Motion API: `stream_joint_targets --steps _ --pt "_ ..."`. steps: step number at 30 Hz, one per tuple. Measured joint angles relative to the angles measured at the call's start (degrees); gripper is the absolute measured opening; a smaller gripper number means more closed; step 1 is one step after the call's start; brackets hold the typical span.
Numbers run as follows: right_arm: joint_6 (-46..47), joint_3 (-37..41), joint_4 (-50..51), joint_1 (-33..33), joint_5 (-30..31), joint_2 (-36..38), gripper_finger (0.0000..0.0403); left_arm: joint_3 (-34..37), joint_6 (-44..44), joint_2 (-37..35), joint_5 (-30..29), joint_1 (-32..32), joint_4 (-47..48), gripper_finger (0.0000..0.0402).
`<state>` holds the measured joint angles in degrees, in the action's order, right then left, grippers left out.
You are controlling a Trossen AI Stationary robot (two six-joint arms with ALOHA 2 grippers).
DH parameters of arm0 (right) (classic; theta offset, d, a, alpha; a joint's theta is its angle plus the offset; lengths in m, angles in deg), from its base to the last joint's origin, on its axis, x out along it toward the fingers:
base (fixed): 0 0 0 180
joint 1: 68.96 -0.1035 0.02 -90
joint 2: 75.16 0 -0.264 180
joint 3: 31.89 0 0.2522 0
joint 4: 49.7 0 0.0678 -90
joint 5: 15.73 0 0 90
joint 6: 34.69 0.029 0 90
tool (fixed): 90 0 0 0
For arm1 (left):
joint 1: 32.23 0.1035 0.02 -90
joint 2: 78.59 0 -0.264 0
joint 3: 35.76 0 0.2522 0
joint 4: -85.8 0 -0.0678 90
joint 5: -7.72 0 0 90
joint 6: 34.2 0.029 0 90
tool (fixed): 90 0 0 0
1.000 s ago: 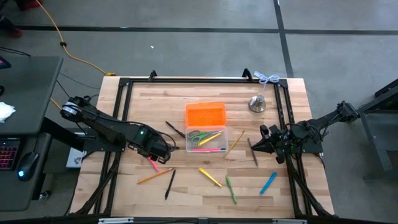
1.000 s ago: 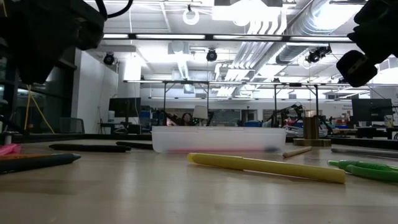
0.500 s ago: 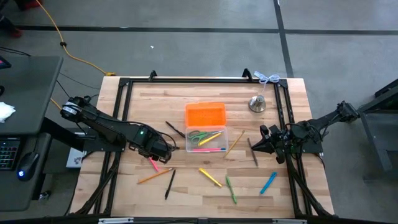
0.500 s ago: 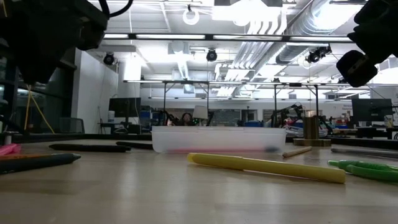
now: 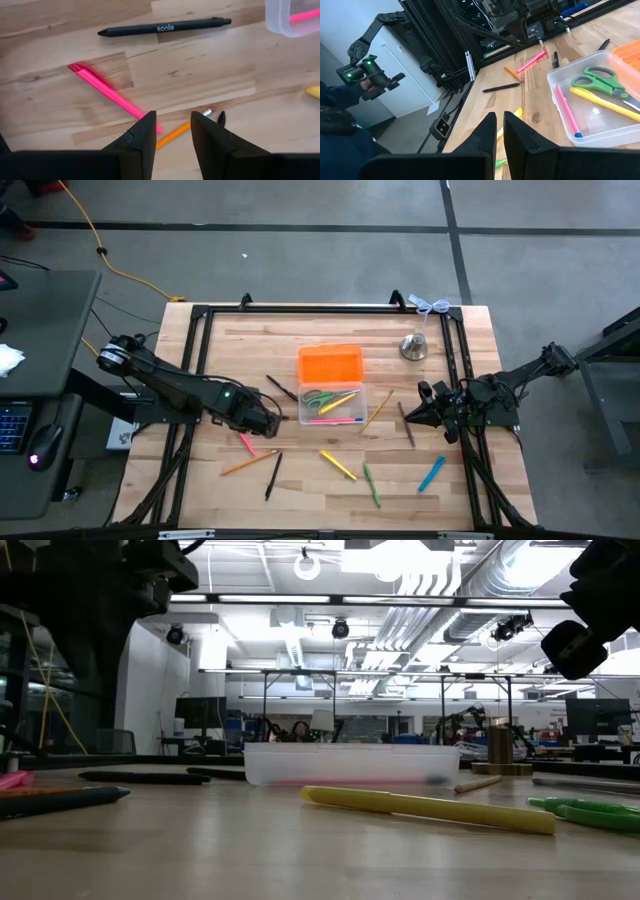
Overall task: Pick & place school supplies into a supply box
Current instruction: Put the pink pen into the container
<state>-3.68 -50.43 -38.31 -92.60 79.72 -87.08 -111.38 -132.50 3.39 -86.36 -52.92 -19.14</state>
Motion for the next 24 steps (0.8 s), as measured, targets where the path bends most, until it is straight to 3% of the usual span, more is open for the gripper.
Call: stream_joint_targets --steps 11,24 --pt "0.5 0.0 -0.1 0.0 -2.2 0.1 0.0012 14.1 -2.3 -12.0 -2.7 -0.1 -15.6 0.0152" --pt "1.3 0.0 0.0 0.0 -2.2 0.0 0.0012 15.2 -5.9 -12.2 2.1 0.0 -10.4 0.0152"
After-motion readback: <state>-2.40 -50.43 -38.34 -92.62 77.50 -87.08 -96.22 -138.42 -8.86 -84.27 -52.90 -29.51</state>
